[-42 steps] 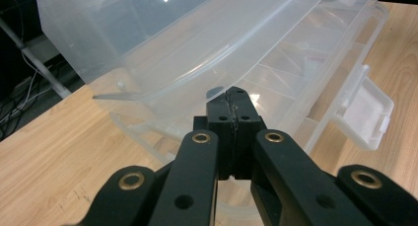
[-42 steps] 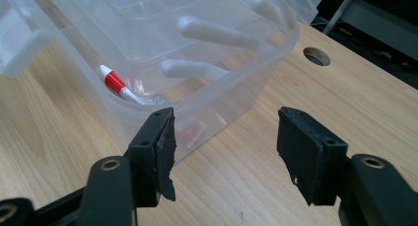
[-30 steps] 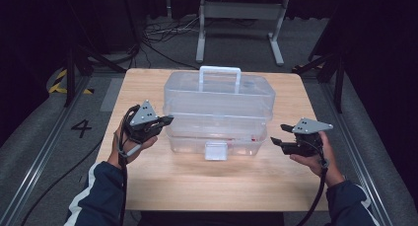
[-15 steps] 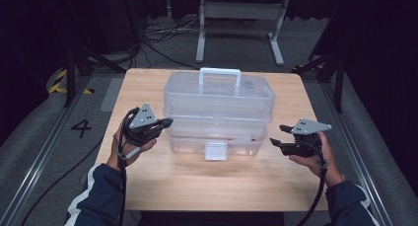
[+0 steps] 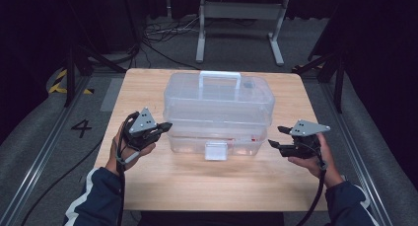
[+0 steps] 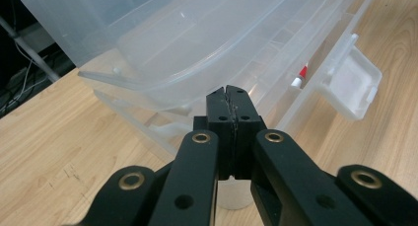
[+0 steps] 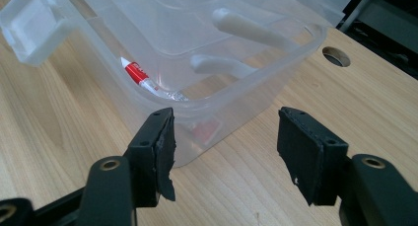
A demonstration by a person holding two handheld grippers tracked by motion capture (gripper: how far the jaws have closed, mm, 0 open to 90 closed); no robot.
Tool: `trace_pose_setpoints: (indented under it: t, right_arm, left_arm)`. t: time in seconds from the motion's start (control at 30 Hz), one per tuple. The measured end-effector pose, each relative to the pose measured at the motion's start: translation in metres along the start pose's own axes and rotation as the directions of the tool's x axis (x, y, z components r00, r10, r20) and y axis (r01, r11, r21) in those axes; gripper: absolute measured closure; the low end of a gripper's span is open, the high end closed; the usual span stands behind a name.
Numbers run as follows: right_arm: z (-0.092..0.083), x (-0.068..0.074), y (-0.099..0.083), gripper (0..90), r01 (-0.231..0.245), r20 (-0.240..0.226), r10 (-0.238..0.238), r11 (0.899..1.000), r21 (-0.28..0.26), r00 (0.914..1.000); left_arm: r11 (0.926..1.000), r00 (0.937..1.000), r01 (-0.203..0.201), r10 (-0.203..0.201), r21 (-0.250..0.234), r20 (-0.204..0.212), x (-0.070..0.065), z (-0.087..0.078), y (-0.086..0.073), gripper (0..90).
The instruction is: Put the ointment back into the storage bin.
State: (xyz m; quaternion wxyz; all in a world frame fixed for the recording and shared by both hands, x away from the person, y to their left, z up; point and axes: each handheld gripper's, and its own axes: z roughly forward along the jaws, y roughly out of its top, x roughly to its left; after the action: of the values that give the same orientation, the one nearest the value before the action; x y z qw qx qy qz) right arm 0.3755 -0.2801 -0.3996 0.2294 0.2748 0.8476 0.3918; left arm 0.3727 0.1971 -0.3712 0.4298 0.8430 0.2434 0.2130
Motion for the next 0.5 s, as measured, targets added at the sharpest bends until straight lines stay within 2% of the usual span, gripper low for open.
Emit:
trace_pose_setpoints:
  t: [0.37,0.5]
  right_arm:
    - [0.001,0.001,-0.001,40.0,0.001,-0.005,-0.001,1.0,0.01,1.0]
    - [0.0022,0.0014,-0.0016,40.0,0.002,-0.006,-0.002,1.0,0.016,1.0]
  left_arm:
    - [0.9995,1.0,-0.007,0.006,0.03,0.005,-0.0033,0.0019,-0.0069,90.0]
    - [0.9981,0.9999,-0.017,0.017,0.059,0.002,-0.0057,0.0062,-0.0102,90.0]
